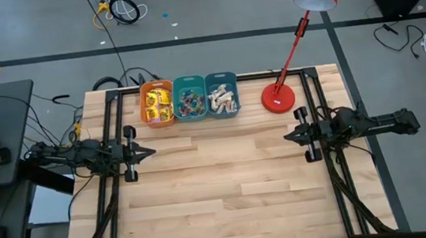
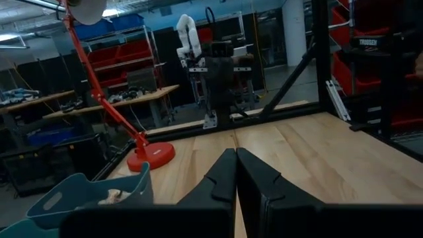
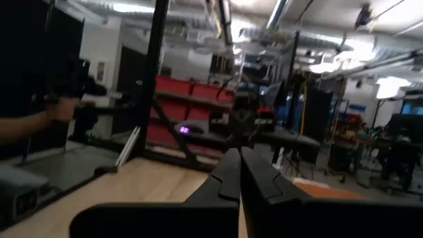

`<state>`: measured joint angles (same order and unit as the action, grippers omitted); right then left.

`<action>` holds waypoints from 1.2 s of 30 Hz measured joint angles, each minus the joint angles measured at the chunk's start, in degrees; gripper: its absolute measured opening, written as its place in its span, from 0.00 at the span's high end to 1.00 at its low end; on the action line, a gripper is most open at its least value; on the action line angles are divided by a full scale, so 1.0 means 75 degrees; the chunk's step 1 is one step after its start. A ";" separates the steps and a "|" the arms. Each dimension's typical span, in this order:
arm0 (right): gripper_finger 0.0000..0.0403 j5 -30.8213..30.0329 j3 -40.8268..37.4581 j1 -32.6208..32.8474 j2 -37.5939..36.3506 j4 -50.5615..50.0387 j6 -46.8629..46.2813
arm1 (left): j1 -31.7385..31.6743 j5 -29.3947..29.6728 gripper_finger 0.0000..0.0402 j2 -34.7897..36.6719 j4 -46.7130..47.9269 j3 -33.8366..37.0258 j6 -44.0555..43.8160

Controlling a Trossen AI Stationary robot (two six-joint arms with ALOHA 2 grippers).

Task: Sort candy
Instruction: Return to Home Position

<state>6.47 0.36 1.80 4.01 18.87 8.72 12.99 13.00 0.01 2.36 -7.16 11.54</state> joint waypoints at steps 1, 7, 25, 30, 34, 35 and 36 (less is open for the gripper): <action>1.00 0.0027 0.0000 0.0000 0.0006 -0.0121 0.0031 | 0.0000 -0.0074 0.96 0.0000 0.0028 0.0000 -0.0020; 1.00 0.0031 0.0000 -0.0012 0.0006 -0.0337 0.0046 | 0.0004 -0.1305 0.96 0.0000 -0.1371 0.0825 -0.0048; 1.00 -0.0122 0.0000 -0.0017 0.0032 -0.0670 0.0063 | -0.0273 0.0321 0.99 -0.0993 -0.0586 0.0871 -0.0288; 1.00 -0.0278 0.0000 -0.0017 0.0050 -0.0643 0.0063 | -0.0291 0.0331 0.99 -0.1157 -0.0594 0.0871 -0.0368; 1.00 -0.0280 0.0000 -0.0017 0.0047 -0.0623 0.0060 | -0.0291 0.0372 0.99 -0.1154 -0.0719 0.0881 -0.0389; 1.00 -0.0279 0.0000 -0.0017 0.0047 -0.0620 0.0061 | -0.0291 0.0381 0.99 -0.1154 -0.0778 0.0883 -0.0400; 1.00 -0.0278 0.0000 -0.0017 0.0047 -0.0615 0.0060 | -0.0291 0.0381 0.99 -0.1154 -0.0868 0.0883 -0.0388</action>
<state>4.38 0.36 1.67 4.36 14.26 9.17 10.81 15.86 -8.64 -4.15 -0.54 8.63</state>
